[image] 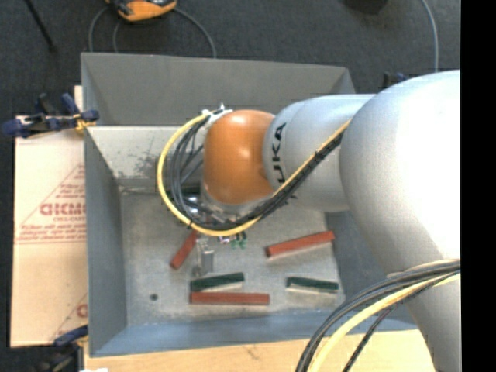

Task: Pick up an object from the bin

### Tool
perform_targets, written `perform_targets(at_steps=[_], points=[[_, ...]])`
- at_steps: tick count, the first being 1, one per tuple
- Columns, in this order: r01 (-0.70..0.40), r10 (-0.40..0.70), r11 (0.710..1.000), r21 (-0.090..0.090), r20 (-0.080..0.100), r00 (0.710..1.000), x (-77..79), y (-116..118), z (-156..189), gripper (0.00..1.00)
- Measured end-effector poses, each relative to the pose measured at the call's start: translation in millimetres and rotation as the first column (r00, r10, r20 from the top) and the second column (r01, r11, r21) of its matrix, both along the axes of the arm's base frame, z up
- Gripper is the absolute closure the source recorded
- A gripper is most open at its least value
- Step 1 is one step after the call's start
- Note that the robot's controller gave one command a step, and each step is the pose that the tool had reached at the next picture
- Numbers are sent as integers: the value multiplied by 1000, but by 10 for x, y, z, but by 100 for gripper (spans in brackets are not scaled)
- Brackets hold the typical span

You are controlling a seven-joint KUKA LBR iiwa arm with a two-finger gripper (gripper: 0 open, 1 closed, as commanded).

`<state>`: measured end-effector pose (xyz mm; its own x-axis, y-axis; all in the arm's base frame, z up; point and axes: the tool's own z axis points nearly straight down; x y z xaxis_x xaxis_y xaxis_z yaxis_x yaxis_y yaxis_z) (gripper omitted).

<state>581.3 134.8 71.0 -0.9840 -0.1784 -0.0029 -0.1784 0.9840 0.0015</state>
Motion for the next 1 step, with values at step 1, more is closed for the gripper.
perform_targets(at_steps=[1], points=[[-20, 20, 1000, -1, 2, 1000, 86, 12, 11, 100]])
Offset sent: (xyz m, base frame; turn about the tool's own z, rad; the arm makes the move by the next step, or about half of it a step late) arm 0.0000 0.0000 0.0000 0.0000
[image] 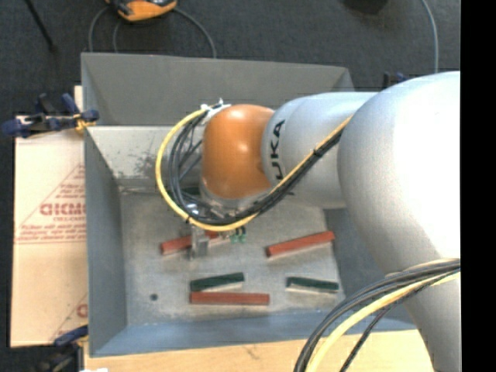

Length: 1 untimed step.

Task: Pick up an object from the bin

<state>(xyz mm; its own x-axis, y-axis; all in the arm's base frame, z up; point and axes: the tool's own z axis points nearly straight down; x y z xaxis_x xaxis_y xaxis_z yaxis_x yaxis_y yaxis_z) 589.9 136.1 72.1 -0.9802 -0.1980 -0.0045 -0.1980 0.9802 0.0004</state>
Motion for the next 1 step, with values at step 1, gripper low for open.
perform_targets(at_steps=[1], points=[[1, -1, 1000, 0, 0, 1000, -1, 0, 0, 100]])
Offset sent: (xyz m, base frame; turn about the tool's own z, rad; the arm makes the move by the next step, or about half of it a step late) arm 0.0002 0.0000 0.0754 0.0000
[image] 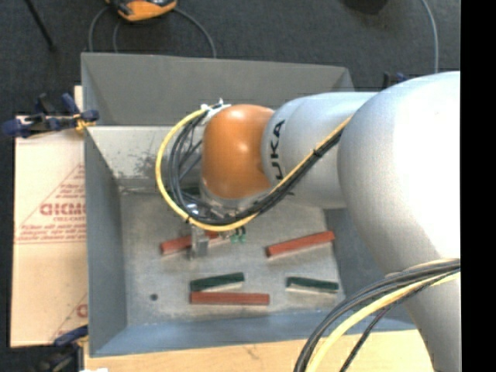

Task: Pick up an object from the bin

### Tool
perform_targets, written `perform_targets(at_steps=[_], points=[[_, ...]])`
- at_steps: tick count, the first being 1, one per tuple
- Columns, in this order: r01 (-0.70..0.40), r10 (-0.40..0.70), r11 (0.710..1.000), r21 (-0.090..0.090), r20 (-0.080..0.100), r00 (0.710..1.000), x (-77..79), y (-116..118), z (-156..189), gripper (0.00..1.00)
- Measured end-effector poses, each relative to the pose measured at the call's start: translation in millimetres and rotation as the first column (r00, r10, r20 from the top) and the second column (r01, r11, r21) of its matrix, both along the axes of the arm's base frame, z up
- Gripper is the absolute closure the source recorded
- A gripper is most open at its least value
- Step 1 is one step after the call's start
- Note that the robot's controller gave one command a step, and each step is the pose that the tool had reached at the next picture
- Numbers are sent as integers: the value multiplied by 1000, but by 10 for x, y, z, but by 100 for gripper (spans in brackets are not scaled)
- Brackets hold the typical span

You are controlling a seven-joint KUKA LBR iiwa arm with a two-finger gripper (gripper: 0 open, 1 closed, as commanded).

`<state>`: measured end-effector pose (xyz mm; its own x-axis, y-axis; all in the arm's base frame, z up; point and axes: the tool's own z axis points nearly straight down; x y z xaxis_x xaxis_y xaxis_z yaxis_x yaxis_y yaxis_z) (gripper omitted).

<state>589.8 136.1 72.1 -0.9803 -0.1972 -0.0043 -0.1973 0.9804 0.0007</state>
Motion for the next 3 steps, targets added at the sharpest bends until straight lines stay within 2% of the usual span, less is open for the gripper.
perform_targets(at_steps=[1, 2, 3], points=[[1, -1, 1000, -1, -6, 1000, -16, -3, 44, 100], [2, -2, 1000, -3, -11, 1000, -31, -7, 248, 100], [3, -3, 1000, -2, -4, 1000, -12, -6, 467, 100]])
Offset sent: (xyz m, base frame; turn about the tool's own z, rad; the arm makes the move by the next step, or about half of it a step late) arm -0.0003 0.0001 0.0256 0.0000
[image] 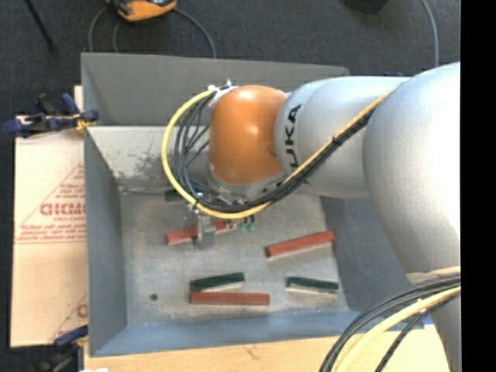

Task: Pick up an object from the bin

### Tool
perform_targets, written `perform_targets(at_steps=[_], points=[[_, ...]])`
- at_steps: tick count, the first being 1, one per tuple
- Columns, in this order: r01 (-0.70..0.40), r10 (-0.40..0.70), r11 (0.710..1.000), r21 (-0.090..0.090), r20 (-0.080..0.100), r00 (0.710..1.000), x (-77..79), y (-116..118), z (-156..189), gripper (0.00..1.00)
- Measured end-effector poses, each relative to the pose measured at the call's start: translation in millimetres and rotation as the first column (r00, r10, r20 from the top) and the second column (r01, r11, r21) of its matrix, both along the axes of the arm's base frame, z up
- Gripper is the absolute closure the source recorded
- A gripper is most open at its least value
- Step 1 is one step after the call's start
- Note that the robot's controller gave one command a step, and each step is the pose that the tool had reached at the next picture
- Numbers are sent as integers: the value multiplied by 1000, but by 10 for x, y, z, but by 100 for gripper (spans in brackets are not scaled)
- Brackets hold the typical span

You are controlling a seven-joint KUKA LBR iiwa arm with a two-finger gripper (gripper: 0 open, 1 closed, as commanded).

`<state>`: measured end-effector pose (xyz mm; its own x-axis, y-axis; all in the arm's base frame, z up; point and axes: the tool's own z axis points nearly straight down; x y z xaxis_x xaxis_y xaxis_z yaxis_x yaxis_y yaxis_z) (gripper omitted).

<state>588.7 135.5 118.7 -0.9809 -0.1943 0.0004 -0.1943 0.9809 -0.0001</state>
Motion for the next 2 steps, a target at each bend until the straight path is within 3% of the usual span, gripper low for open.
perform_targets(at_steps=[2], points=[[3, -3, 1000, 0, 2, 1000, 3, -3, 306, 100]])
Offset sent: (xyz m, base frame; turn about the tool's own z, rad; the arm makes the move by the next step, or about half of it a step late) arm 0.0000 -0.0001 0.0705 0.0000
